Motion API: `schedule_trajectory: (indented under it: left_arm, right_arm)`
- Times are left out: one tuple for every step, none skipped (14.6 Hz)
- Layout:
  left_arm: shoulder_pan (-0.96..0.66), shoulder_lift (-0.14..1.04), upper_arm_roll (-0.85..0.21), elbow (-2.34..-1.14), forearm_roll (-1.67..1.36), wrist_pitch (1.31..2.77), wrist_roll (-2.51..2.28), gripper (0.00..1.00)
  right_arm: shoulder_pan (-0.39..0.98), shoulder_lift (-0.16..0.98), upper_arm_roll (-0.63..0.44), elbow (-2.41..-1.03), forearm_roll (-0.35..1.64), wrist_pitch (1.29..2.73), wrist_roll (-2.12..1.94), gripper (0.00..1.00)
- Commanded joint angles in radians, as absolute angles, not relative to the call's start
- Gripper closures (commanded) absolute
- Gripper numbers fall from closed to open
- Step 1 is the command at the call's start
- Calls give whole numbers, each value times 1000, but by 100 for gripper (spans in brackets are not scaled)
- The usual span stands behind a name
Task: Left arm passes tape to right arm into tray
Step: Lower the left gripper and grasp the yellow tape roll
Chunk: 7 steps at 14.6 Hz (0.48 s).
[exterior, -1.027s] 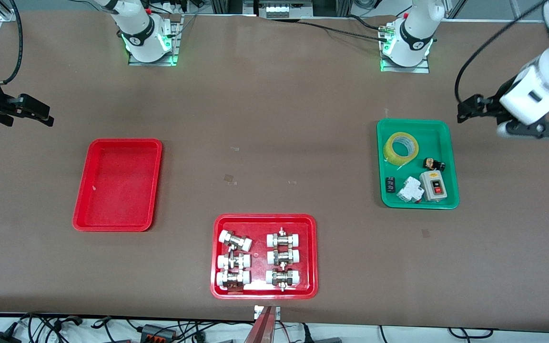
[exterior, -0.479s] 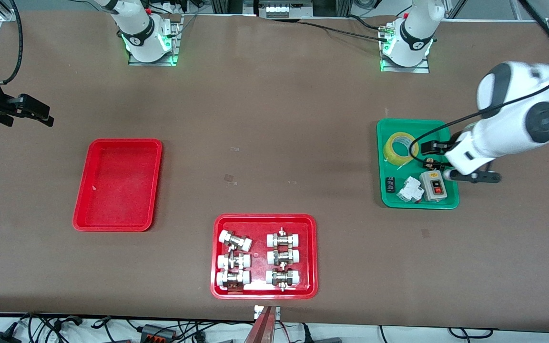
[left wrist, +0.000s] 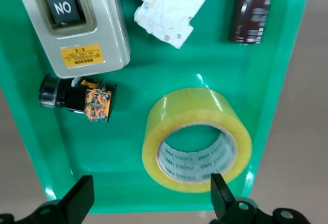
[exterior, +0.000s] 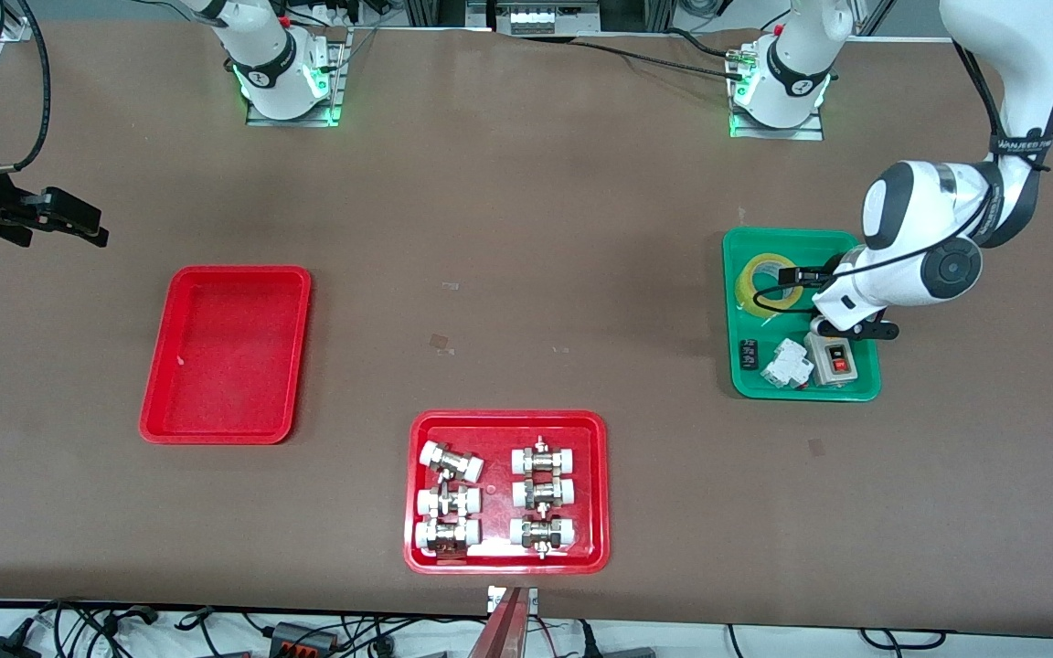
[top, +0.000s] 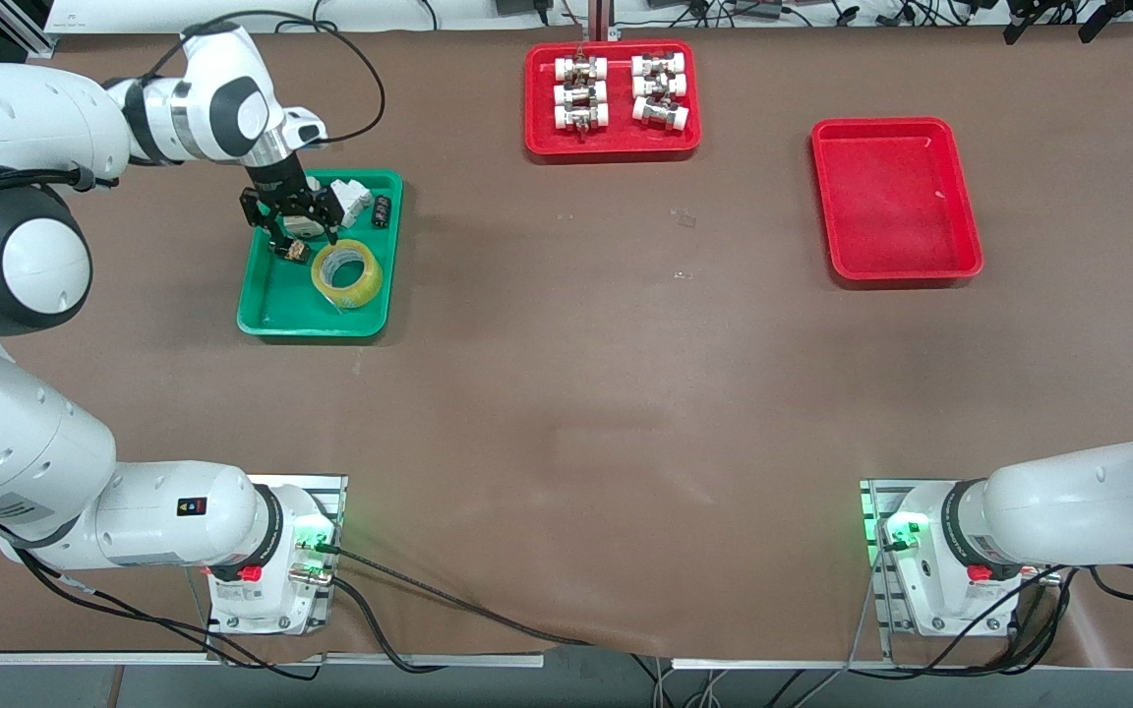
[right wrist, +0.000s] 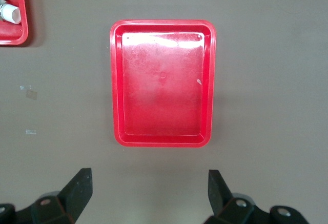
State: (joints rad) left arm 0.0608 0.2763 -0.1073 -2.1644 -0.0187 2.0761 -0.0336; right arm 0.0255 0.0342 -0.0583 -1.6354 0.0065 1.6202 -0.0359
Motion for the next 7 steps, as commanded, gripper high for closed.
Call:
schedule_trajectory:
  left_arm:
    - [69,296,-114,-2226,-14,2189,-26,0]
    - [71,317,-110,-2223,-14,2203,-26,0]
    - [78,340,-109,-2217,-14,2206,-26,0]
    - [84,353,-110,-2220,-14,2226,-28,0]
    - [83,354,-110,-2221,-14,2227,-28,7]
    - [83,356,-110,-2223,-14,2226,-28,18]
    - [84,357,-110,-2223,-14,2226,-28,33]
  right_arm:
    - [15,29,-48,-1632,6,1614,-40,0]
    - [15,29,-48,-1632,6,1612,-41,0]
    - [15,29,-48,-1632,6,1612,-43,0]
    - [15,29,-48,-1632,6,1614,-41,0]
    - [14,29,-48,-1632,6,1614,-41,0]
    - [14,29,-48,-1632,6,1614,-41,0]
    - [14,29,-48,-1632,6,1612,-43,0]
